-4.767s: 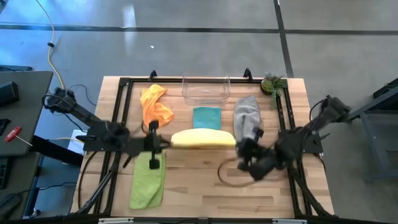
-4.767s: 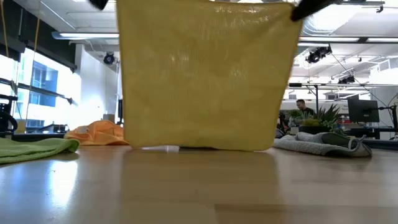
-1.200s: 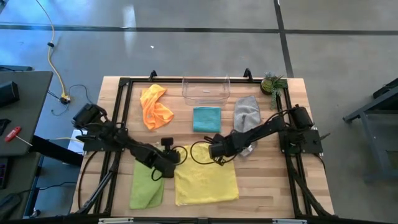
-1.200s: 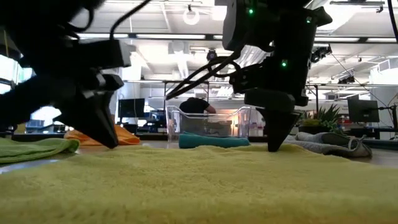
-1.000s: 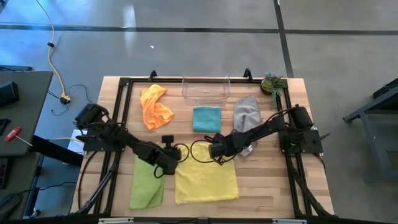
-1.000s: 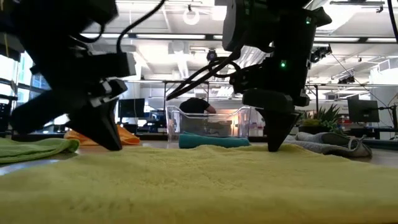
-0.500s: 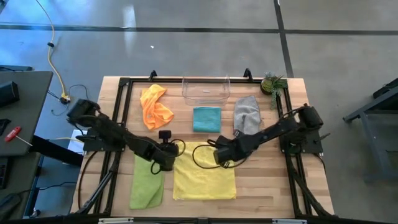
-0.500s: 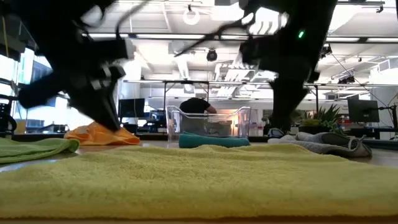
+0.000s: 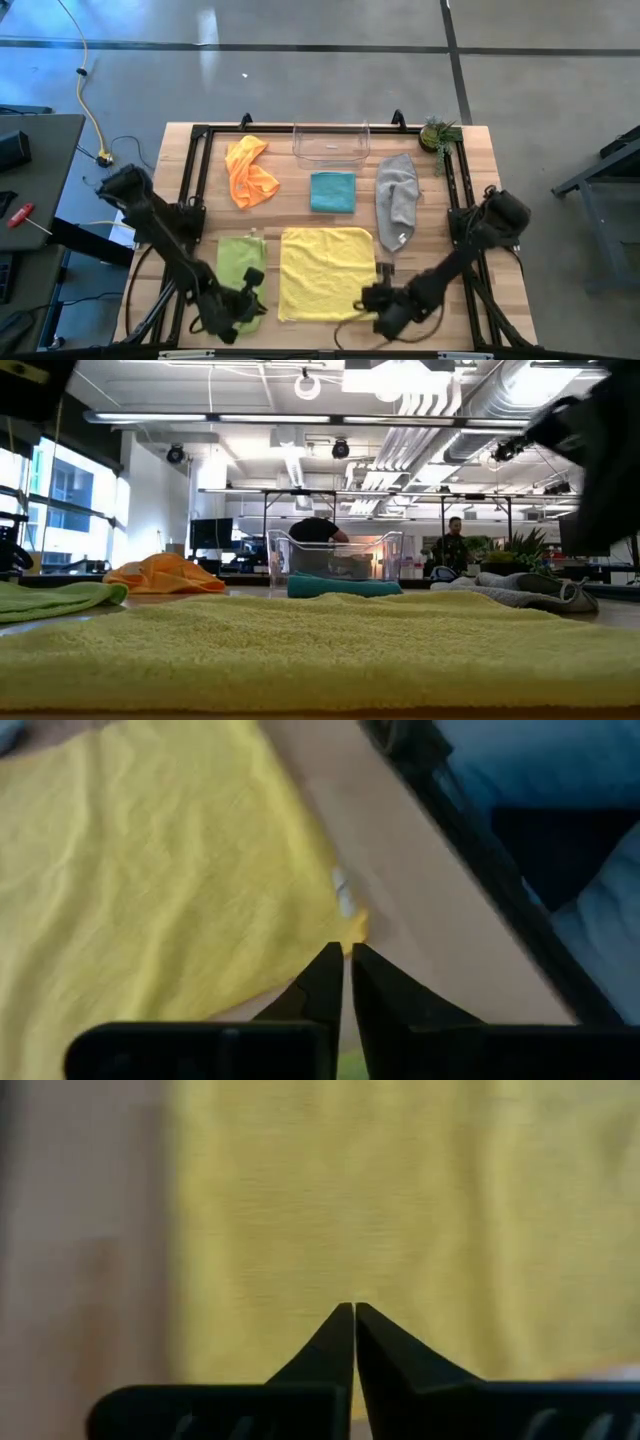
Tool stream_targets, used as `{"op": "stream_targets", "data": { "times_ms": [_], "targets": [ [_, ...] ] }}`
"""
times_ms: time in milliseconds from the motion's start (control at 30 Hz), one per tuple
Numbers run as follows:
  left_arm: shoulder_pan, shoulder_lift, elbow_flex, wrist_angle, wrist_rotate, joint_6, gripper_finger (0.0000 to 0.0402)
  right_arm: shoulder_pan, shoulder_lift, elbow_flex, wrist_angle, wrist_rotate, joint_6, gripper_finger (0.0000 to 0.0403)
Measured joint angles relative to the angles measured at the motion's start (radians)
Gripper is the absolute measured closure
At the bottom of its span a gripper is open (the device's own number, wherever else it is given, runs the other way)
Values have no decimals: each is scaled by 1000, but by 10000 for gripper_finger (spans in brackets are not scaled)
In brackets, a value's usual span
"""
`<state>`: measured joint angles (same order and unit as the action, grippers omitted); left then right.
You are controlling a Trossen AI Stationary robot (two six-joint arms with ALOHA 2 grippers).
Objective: Fold microfiber towels
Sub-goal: Fold the yellow microfiber towel on the table
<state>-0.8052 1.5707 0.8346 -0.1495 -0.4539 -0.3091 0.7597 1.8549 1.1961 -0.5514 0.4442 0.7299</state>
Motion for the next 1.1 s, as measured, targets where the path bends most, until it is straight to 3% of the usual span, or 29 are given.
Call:
{"op": "stream_targets", "data": {
  "times_ms": [367, 633, 1100],
  "targets": [
    [-12, 275, 236, -135, -33, 66, 287, 94, 8, 0, 26, -8, 106, 270],
    [47, 301, 257, -149, 61, 68, 279, 90, 9, 0, 16, 1, 98, 265],
    [77, 369, 256, -113, 62, 161, 318, 89, 8, 0, 10, 4, 74, 265]
  ]
}}
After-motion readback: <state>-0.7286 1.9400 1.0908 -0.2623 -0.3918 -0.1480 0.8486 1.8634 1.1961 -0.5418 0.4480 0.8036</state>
